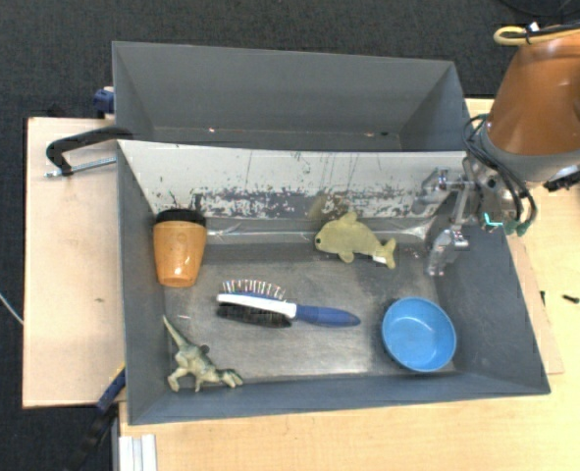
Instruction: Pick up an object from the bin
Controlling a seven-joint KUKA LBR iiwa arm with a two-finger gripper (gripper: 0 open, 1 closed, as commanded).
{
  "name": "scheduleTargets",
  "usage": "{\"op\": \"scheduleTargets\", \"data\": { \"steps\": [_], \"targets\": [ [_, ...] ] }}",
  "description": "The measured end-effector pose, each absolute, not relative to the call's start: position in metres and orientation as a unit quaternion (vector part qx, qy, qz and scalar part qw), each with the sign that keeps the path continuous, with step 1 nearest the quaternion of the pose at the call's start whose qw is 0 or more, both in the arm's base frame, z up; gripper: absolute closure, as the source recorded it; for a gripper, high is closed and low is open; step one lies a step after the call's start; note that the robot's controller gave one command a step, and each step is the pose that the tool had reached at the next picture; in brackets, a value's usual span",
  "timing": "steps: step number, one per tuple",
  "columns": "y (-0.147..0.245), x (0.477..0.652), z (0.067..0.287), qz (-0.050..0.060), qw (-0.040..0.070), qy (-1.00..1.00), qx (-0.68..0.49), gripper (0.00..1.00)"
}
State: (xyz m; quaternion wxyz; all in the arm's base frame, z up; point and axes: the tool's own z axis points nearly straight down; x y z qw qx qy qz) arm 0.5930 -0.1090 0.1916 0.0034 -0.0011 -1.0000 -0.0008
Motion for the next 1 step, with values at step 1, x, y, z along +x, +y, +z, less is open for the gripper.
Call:
{"op": "scheduleTargets", "data": {
  "steps": [1],
  "targets": [
    [-0.0303,0.5948,0.0724,0.000,-0.007,-0.997,-0.080,0.00]
  ]
}}
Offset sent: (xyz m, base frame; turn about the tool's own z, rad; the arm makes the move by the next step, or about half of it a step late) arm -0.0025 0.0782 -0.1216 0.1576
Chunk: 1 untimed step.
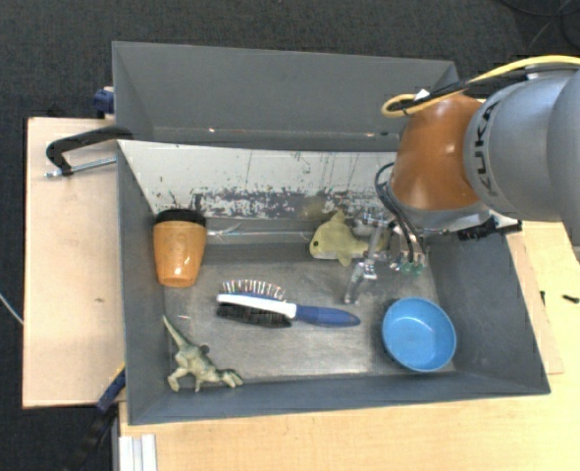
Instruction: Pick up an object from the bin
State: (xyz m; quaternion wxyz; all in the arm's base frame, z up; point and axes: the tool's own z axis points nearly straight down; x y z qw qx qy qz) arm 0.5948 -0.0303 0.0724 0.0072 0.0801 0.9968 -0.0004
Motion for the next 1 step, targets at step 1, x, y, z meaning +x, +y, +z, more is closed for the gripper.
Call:
{"op": "scheduleTargets", "data": {
  "steps": [1],
  "targets": [
    [-0.0263,0.5957,0.1021,0.001,0.004,0.976,0.220,0.00]
  ]
}}
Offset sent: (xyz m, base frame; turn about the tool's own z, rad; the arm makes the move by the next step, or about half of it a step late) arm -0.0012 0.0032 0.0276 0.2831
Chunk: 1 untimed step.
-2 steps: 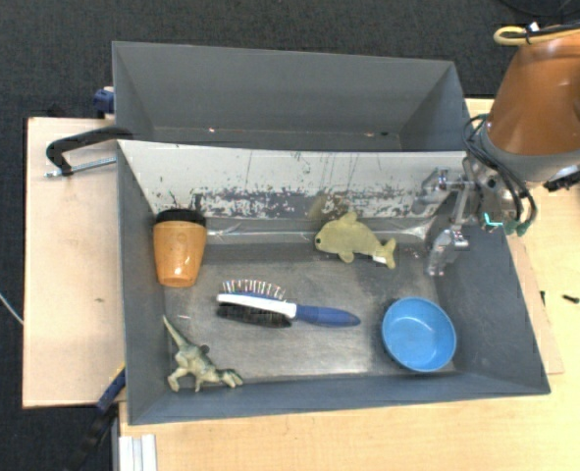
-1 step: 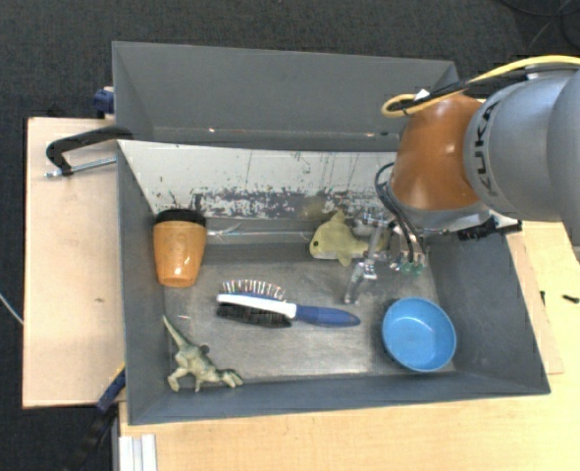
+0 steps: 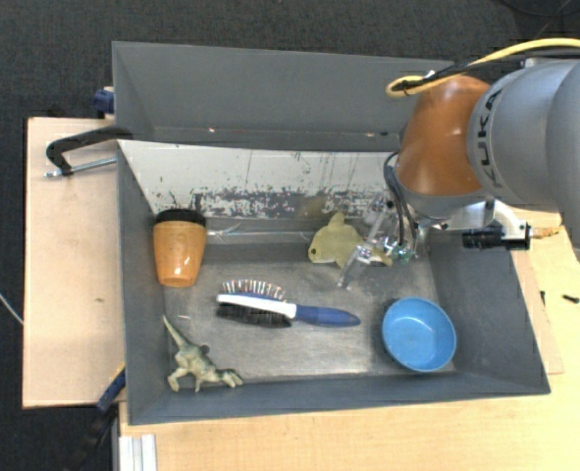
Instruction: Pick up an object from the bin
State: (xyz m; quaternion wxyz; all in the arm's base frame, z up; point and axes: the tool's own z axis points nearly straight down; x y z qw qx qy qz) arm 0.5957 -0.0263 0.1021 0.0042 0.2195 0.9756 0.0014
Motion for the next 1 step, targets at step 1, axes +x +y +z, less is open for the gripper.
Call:
{"op": "scheduleTargets", "data": {
  "steps": [1],
  "targets": [
    [-0.0273,0.5878,0.1011,0.001,0.001,0.961,0.278,0.00]
  ]
}}
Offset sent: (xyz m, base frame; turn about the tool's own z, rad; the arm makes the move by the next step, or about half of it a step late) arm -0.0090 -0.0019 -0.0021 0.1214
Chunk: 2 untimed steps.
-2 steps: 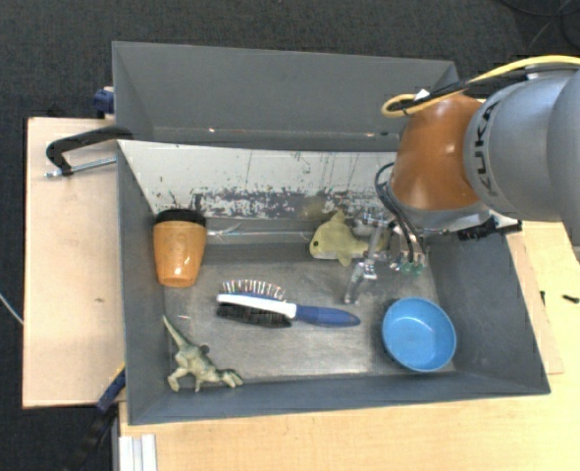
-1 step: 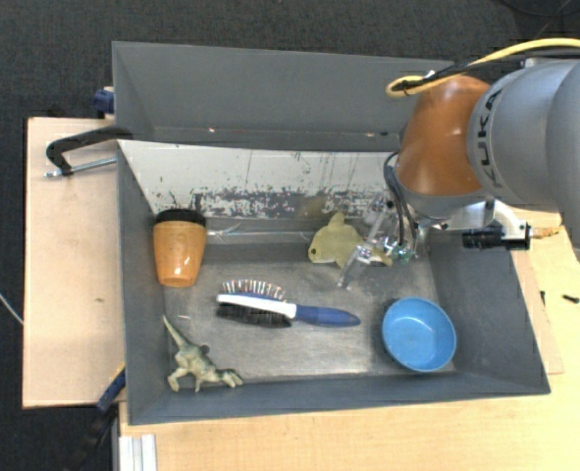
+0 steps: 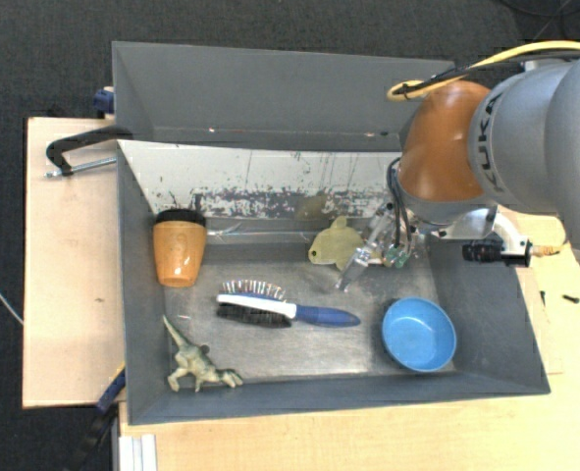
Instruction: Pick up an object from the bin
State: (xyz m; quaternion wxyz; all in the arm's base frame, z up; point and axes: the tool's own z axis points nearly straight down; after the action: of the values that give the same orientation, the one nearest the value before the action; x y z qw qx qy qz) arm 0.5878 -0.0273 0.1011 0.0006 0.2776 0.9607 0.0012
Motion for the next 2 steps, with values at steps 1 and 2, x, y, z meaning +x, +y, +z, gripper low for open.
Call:
{"op": "scheduleTargets", "data": {
  "steps": [1,2],
  "targets": [
    [-0.0306,0.5929,0.0724,0.001,0.001,0.936,0.351,0.00],
    [-0.0302,0.5937,0.0733,0.001,0.001,0.937,0.350,0.00]
  ]
}}
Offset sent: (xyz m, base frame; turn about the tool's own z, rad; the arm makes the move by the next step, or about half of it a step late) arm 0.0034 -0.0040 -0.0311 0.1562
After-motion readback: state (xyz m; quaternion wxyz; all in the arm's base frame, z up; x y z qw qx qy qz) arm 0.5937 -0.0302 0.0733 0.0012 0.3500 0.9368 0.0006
